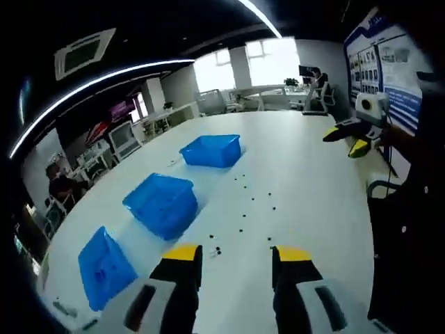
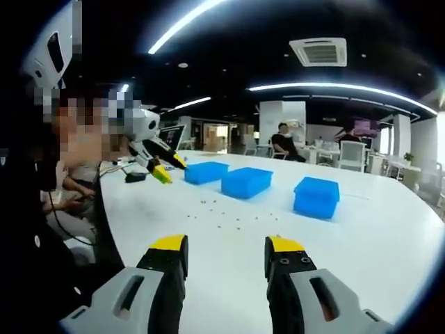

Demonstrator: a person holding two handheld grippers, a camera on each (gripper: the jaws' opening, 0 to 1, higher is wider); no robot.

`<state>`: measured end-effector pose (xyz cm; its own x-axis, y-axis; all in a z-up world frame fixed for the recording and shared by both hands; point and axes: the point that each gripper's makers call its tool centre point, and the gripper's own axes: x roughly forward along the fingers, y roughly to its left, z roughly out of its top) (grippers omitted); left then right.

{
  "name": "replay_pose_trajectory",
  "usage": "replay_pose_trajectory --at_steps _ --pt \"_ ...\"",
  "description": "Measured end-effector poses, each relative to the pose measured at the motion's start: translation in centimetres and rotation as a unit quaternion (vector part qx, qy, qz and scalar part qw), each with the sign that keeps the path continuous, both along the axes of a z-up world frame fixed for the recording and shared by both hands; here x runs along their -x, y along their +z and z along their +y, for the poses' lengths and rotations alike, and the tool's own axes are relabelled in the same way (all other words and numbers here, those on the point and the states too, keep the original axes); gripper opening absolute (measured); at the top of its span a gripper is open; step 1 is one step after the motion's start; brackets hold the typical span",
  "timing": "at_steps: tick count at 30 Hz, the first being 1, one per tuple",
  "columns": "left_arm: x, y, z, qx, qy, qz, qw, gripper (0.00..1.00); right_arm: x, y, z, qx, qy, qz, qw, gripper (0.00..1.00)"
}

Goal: Pick up the resistors one by one and place each resistor into its matching bin, sorting the parts by color and model until every resistor is separated into the correct bin for its type

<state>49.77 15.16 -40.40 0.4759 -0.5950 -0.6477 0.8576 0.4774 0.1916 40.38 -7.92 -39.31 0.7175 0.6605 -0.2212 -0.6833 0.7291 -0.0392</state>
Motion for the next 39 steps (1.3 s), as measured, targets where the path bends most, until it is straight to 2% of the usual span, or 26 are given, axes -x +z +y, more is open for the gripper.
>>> replay_pose_trajectory --at_steps 4,6,10,17,27,36,39 --pt "-1.1 -0.7 -1.1 -0.040 -0.017 0.018 0.9989 0.39 0.0 0.0 0.0 0.000 -0.003 0.000 1.0000 0.45" --pt "-1.5 -1.4 -1.4 -0.075 -0.039 0.024 0.9961 0.36 0.0 0.0 -0.1 0.000 -0.004 0.000 1.0000 0.45" --pt "-2.5 -2.5 -1.7 -0.117 -0.055 0.025 0.9912 0.30 0.1 -0.1 -0.2 0.000 -0.009 0.000 1.0000 0.45" --pt "-3.8 -4.6 -2.3 -0.153 -0.073 0.042 0.9846 0.25 0.4 -0.3 -0.6 -0.001 -0.018 0.002 0.9998 0.45" --pt "-4.4 -6.6 -2.3 -0.198 -0.095 0.057 0.9739 0.21 0.5 -0.5 -1.0 -0.003 -0.025 0.004 0.9997 0.45" --pt "-5.3 -7.5 -1.6 -0.214 -0.092 0.067 0.9703 0.18 0.4 -0.7 -1.0 -0.003 -0.027 0.006 0.9996 0.45" --pt "-5.4 -7.5 -1.5 -0.210 -0.090 0.073 0.9708 0.16 0.3 -0.7 -1.1 -0.004 -0.029 0.006 0.9996 0.45"
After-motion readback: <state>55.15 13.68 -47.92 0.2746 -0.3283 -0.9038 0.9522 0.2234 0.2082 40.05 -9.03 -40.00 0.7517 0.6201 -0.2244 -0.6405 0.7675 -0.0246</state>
